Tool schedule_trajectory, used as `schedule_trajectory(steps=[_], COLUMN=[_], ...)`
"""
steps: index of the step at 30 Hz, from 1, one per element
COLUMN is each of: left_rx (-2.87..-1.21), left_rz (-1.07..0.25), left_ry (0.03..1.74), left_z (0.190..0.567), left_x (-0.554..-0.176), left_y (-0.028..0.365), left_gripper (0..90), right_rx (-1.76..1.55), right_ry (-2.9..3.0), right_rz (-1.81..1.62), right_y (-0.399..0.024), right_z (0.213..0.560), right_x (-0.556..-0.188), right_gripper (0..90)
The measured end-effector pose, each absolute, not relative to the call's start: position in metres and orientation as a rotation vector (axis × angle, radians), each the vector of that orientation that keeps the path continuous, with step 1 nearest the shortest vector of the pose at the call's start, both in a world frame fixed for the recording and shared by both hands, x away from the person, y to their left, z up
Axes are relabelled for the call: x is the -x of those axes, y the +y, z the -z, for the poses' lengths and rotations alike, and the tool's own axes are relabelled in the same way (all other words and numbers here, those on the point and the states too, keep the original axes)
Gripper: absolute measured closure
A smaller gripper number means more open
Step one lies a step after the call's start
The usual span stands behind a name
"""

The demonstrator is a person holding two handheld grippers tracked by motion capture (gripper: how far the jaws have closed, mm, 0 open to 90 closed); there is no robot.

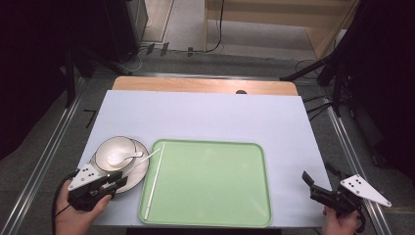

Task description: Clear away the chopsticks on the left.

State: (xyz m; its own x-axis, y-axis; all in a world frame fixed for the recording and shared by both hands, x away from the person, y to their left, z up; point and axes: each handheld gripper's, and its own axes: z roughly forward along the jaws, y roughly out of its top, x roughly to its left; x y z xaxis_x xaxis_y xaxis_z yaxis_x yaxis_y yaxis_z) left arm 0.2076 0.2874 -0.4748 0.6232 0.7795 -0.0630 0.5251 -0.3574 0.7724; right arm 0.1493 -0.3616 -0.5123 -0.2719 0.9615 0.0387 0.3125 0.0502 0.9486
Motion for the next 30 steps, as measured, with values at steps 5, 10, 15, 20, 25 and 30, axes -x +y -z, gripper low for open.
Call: schedule_trajectory(steps=[5, 10, 15, 20, 25, 30], left_rx=[-2.069, -2.096, -2.159, -2.216, -2.242, -2.218], left_rz=[-0.421, -0.402, -0.368, -0.361, -0.334, -0.356], left_ry=[1.048, 1.065, 1.078, 1.088, 1.056, 1.032], left_z=[0.476, 0.482, 0.490, 0.497, 0.494, 0.488], left_x=[-0.208, -0.212, -0.220, -0.226, -0.226, -0.222], left_y=[0.309, 0.312, 0.302, 0.295, 0.292, 0.288], left_gripper=[70.5, 70.4, 69.0, 75.1, 84.6, 84.8], right_rx=[-1.293, -1.300, -1.297, -1.296, -1.302, -1.296], right_ry=[1.665, 1.663, 1.669, 1.668, 1.665, 1.666], right_rz=[-1.237, -1.238, -1.238, -1.237, -1.237, -1.235], right_y=[-0.361, -0.361, -0.360, -0.361, -0.362, -0.361], right_z=[0.512, 0.513, 0.513, 0.513, 0.513, 0.513], right_x=[-0.150, -0.150, -0.150, -0.150, -0.149, -0.149], right_gripper=[13.3, 13.3, 13.3, 13.3, 13.3, 13.3])
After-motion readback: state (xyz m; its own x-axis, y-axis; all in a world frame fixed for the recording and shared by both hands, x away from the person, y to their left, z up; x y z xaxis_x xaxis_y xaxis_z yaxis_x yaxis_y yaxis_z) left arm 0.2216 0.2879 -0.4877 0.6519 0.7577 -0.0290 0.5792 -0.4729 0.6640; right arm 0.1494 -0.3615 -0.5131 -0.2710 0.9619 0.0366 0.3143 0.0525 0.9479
